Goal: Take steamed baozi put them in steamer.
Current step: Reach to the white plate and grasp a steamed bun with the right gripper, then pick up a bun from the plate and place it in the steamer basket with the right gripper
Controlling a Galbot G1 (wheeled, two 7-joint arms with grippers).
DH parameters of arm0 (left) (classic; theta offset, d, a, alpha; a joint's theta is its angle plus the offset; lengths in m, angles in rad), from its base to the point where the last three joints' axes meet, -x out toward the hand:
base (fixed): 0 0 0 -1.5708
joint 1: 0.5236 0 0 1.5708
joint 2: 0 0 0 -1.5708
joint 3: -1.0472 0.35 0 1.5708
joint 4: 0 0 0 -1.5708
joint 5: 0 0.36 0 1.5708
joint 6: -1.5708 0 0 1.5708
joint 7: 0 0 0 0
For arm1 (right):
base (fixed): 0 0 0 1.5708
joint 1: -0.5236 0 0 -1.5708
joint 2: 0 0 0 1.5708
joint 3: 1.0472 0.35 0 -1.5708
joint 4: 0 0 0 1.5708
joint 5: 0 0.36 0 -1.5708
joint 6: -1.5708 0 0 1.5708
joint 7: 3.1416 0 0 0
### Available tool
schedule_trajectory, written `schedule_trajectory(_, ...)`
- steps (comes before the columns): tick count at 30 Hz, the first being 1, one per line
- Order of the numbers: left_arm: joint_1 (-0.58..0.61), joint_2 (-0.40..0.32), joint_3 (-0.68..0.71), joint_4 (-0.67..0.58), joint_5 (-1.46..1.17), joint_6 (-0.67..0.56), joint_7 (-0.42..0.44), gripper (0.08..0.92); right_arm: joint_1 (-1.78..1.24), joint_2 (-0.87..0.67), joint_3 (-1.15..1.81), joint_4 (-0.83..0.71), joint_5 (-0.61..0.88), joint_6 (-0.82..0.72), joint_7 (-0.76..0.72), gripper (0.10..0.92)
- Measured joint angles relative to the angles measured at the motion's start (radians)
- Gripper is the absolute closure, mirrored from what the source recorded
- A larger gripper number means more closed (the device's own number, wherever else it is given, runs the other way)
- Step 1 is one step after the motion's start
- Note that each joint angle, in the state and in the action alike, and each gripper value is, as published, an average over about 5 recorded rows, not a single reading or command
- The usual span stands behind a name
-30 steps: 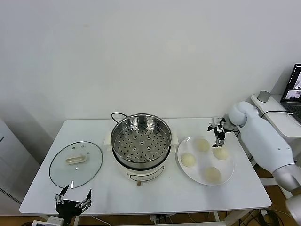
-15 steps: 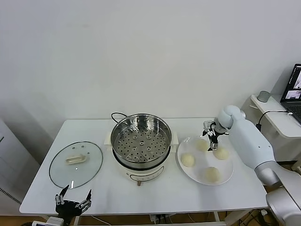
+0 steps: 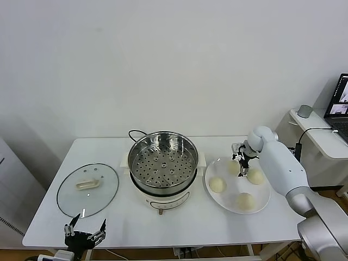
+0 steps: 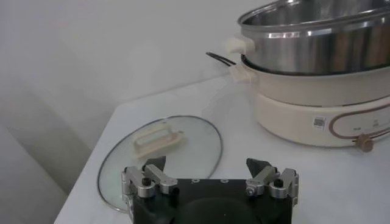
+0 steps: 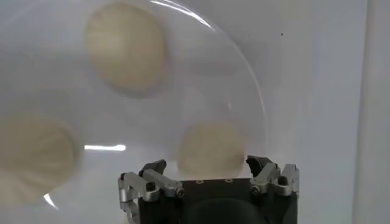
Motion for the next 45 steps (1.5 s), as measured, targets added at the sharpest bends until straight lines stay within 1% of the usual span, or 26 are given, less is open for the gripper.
schedule_trajectory(7, 0.0, -0.001, 0.0, 0.002, 0.0, 0.0, 0.0, 0.177, 0.001, 0.007, 0.018, -0.024, -0.017, 0.002, 0.018, 0.203)
schedule_trajectory(9, 0.0, -0.001, 0.001, 0.002, 0.0, 0.0, 0.0, 0.177, 0.001, 0.01, 0.023, -0.03, -0.017, 0.003, 0.021, 0.218)
schedule_trajectory(15, -0.002, -0.002, 0.002, 0.003, 0.001, 0.0, 0.0, 0.177, 0.002, 0.018, 0.035, -0.04, -0.014, 0.005, 0.028, 0.339)
schedule_trajectory(21, -0.002, -0.001, 0.002, 0.004, 0.001, 0.0, -0.001, 0.177, 0.006, 0.017, 0.037, -0.04, -0.009, 0.009, 0.024, 0.374)
schedule_trajectory(27, -0.005, -0.001, 0.004, 0.005, 0.001, -0.001, -0.001, 0.177, 0.019, 0.002, 0.025, -0.022, 0.014, 0.008, 0.008, 0.436)
schedule_trajectory(30, -0.009, -0.002, 0.007, 0.005, 0.002, 0.0, -0.001, 0.177, 0.034, -0.011, 0.006, -0.004, 0.041, 0.0, -0.004, 0.466)
schedule_trajectory(32, -0.012, -0.003, 0.009, 0.005, 0.002, 0.0, -0.001, 0.177, 0.049, -0.021, -0.012, 0.012, 0.067, -0.007, -0.013, 0.472)
schedule_trajectory(39, -0.023, -0.002, 0.011, 0.006, 0.011, -0.002, -0.007, 0.177, 0.137, -0.038, -0.112, 0.056, 0.198, -0.041, -0.05, 0.474)
schedule_trajectory(45, -0.03, -0.006, 0.012, 0.01, 0.029, -0.007, -0.017, 0.177, 0.27, -0.005, -0.232, 0.037, 0.325, -0.051, -0.089, 0.474)
